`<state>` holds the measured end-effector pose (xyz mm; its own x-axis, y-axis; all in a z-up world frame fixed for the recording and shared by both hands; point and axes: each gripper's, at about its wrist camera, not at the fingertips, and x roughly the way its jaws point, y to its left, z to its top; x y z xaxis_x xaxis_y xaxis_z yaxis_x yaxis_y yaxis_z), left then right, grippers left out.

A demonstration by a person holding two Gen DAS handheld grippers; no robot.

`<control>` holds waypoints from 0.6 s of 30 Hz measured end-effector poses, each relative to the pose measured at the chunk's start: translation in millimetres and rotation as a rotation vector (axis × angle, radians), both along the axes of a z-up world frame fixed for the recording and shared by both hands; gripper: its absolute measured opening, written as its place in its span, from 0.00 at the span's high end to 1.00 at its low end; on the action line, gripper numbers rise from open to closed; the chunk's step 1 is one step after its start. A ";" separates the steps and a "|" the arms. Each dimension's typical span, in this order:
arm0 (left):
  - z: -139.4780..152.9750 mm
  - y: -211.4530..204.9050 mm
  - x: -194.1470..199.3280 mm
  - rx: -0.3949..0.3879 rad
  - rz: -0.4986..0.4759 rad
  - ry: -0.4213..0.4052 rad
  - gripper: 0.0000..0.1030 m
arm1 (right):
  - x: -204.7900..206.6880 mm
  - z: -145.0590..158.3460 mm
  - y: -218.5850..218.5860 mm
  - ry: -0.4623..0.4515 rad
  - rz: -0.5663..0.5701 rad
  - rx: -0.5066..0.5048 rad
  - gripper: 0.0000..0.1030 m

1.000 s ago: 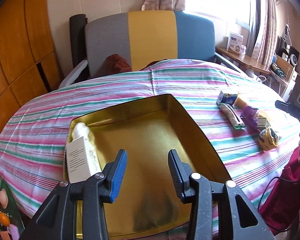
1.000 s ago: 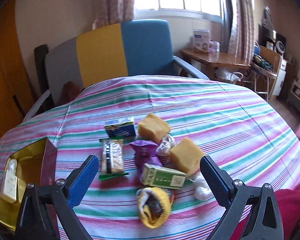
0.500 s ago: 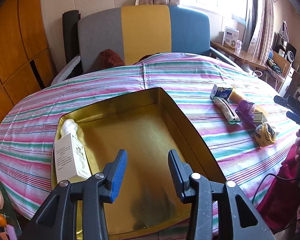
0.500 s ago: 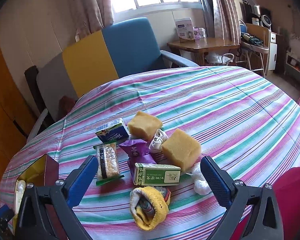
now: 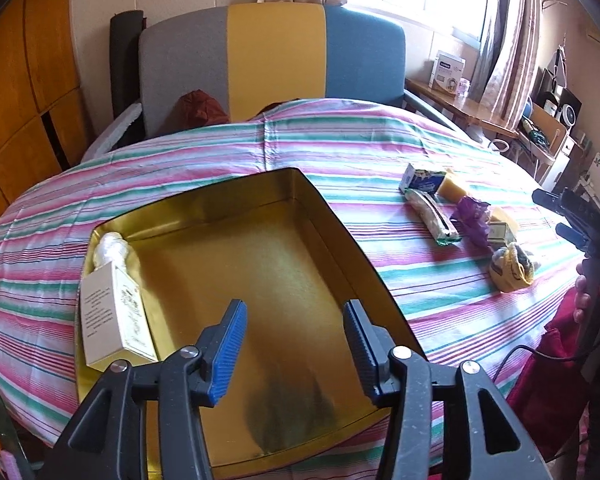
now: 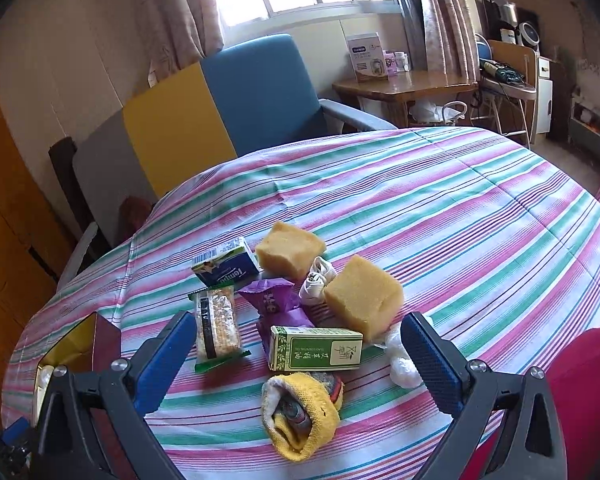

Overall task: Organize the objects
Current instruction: 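Move both grippers from the tray back toward the remaining items, then grasp the wrapped granola bar with the left gripper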

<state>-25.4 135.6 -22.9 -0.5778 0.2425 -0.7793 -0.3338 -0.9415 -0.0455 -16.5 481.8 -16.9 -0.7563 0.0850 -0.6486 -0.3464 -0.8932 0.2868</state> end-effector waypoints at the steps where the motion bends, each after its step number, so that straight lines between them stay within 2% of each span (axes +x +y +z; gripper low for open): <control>1: -0.8 1.6 -0.7 0.005 -0.004 -0.010 0.48 | 0.0 0.0 0.5 0.002 -0.001 -0.004 0.00; 8: 4.7 22.7 -5.9 0.059 -0.082 -0.050 0.48 | 5.8 2.4 6.7 0.038 -0.029 -0.032 0.00; 13: 14.6 62.3 -13.7 0.075 -0.169 -0.053 0.48 | 15.4 3.1 23.1 0.083 -0.091 -0.115 0.00; 18: 4.7 106.4 -34.1 0.090 -0.229 -0.119 0.48 | 16.0 -0.1 30.8 0.097 -0.094 -0.182 0.00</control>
